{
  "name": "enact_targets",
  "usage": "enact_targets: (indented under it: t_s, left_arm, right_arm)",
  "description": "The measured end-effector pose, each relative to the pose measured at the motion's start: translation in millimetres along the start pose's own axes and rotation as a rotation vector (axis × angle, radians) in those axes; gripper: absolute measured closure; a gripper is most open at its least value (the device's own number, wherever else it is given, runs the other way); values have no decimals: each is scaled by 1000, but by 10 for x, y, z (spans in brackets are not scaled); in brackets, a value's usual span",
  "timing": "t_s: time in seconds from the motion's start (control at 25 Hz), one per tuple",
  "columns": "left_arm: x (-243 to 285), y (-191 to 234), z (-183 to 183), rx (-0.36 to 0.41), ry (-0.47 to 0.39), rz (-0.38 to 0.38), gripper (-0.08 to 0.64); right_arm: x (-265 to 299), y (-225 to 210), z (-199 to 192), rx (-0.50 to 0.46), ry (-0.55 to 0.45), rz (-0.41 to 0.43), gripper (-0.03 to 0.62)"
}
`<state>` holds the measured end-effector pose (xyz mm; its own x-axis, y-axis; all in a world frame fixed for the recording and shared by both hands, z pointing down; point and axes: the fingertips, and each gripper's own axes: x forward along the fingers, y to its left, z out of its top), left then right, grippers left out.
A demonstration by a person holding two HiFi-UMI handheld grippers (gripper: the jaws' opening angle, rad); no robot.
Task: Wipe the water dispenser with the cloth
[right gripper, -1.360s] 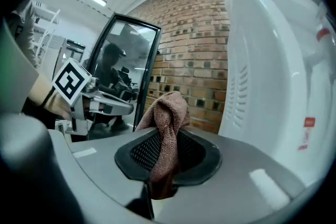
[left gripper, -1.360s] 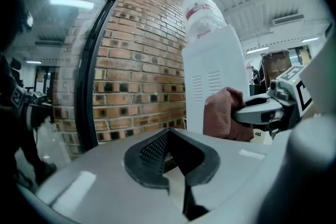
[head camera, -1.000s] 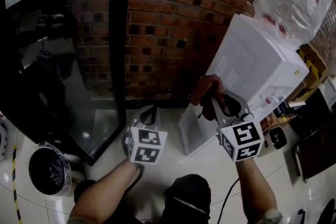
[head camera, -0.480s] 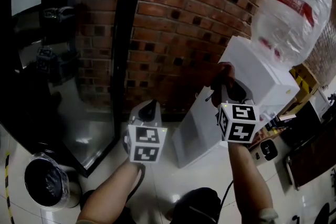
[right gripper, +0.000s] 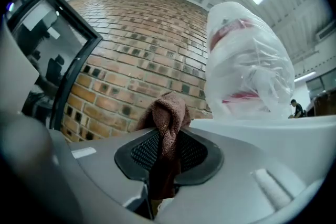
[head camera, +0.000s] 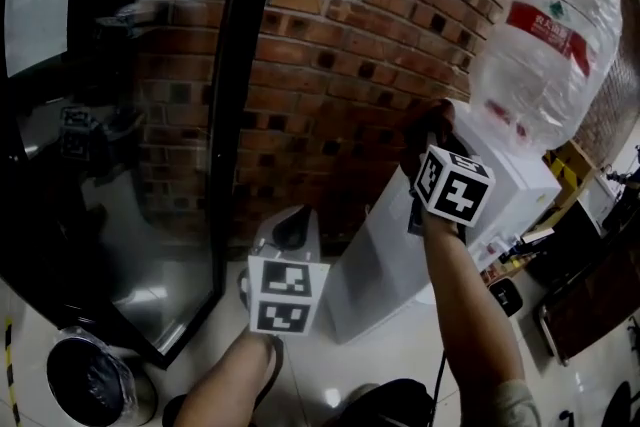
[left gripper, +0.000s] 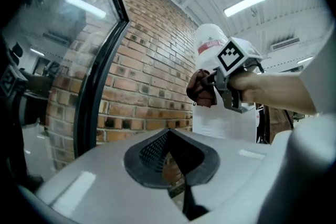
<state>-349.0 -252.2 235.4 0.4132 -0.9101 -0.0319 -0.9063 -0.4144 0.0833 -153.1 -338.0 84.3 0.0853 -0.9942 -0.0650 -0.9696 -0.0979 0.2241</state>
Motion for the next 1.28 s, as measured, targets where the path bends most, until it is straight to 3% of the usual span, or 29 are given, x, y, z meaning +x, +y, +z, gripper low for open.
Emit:
enact_targets:
  t_s: [0.12,0.32,0.68,0.92,1.28]
  left_arm:
    - [-44,30,112,34,-20,15,560]
    - [-29,121,-28,35,23,35,560]
    - [-13,61,-208,62,74,31,560]
    - [48,100,-402,66,118,39,560]
    - [95,299,-822,37,190,85,560]
  right_arm:
    - [146,-100,78,31,8,-60,508]
    - [297,-216,94,-102,60,-173,506]
    - [504,-156,-244,-50,152,-159,505]
    - [477,-235,-498,10,162,-189,502]
    - [327,-192,-1167,86,188,-159,502]
